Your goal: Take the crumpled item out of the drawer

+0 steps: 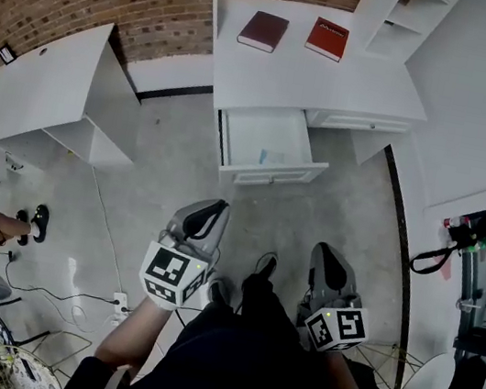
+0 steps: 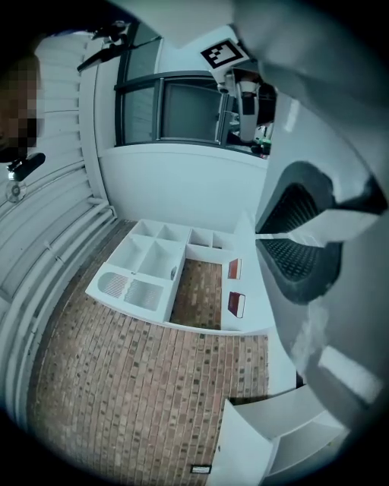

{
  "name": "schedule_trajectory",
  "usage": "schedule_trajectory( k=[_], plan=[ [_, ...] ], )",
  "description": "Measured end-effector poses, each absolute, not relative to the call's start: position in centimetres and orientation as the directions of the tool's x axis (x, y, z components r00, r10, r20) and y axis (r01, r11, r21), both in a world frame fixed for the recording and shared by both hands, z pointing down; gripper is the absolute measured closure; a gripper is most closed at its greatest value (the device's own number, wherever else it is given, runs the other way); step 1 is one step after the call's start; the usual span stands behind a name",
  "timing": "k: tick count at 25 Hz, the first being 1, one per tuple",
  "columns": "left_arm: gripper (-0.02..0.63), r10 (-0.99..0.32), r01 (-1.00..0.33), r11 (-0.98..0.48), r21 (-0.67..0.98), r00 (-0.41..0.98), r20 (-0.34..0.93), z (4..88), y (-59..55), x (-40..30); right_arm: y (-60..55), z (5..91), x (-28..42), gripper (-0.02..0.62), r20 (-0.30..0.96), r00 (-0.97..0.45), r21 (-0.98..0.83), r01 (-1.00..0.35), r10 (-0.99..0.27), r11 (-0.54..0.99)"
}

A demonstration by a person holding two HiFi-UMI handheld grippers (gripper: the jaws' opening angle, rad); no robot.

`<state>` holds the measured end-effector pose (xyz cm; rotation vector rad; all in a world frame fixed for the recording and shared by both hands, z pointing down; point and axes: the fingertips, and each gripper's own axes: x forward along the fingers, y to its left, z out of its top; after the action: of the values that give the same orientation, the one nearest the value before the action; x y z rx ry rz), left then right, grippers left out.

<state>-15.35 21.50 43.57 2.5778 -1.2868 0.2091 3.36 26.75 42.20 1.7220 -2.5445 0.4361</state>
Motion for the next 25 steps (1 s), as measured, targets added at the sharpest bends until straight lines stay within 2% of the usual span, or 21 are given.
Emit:
schedule_trajectory(
  k=[14, 25],
  plan=[
    [0.581, -0.800, -0.840, -0.542, 0.037, 0.528, 0.285, 41.1, 10.9, -8.9, 13.1, 41.2, 8.0, 0.592, 0.102, -0.500, -0.285, -0.843, -0.860, 0.457],
    [0.581, -0.794, -0.853, -0.521, 0.017, 0.492, 0.358, 44.2, 6.3, -7.3, 7.7, 43.6, 11.4, 0.592, 0.141, -0.503, -0.327, -0.837, -0.853, 0.439]
  ],
)
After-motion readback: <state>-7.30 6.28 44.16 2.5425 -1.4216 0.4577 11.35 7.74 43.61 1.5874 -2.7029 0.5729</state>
